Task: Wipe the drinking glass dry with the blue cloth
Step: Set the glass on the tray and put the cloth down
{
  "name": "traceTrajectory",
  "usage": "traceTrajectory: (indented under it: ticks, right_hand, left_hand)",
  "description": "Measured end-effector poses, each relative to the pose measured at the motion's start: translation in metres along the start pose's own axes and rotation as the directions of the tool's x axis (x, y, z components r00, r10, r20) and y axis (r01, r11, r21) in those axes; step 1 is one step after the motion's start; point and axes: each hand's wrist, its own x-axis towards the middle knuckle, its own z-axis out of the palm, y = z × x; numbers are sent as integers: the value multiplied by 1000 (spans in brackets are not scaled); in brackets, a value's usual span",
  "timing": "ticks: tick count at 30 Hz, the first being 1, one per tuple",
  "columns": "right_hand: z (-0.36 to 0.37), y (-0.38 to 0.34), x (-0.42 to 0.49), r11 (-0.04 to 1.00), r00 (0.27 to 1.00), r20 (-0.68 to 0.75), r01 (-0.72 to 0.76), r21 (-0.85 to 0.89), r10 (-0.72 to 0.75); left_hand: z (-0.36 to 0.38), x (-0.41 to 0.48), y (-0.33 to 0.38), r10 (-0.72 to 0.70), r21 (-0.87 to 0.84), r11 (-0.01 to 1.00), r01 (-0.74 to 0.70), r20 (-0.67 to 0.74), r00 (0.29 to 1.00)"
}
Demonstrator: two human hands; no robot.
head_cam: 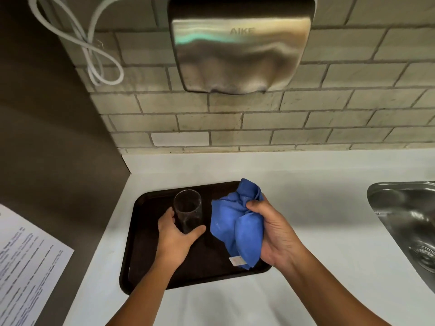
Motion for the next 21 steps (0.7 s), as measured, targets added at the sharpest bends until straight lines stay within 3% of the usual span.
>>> traceTrajectory:
  ticks: [2, 4, 6, 8, 10, 11, 12, 15, 21]
  right_hand:
    - [2, -1, 0, 1000, 997, 74, 18, 15, -19]
    - [3, -2, -1, 999, 993, 114, 25, 42, -30]
    - [5, -3, -3, 997, 994, 106, 13, 70, -21]
    - [6, -1, -4, 996, 996, 88, -3, 89, -5]
    - [7, 2, -6, 995, 998, 67, -18, 94, 11]
    - [6, 3, -7, 995, 998, 65, -22, 96, 16]
    - [4, 3, -8, 995, 998, 65, -23, 94, 17]
    - [-11, -3, -10, 999, 999, 35, 39, -10, -38]
    - [-66, -34, -18, 928, 940, -250, 137, -348, -233]
  left_hand:
    - [-2, -32, 2, 46, -22, 998, -51, -197, 979]
    - [-2, -66, 10, 144, -140, 970, -200, -332, 932]
    - [1, -84, 29, 117, -297, 938, -179, -213, 970]
    - [11, -88, 52, -30, -445, 893, 65, 86, 996]
    - [20, -86, 71, -105, -566, 742, 360, 433, 895]
    - [24, -85, 76, -69, -591, 688, 421, 525, 848]
    - [29, -83, 78, -36, -603, 670, 432, 555, 831]
    - [43, -74, 77, -50, -616, 687, 386, 490, 870]
    - [68, -69, 78, -73, -474, 832, 287, 420, 905]
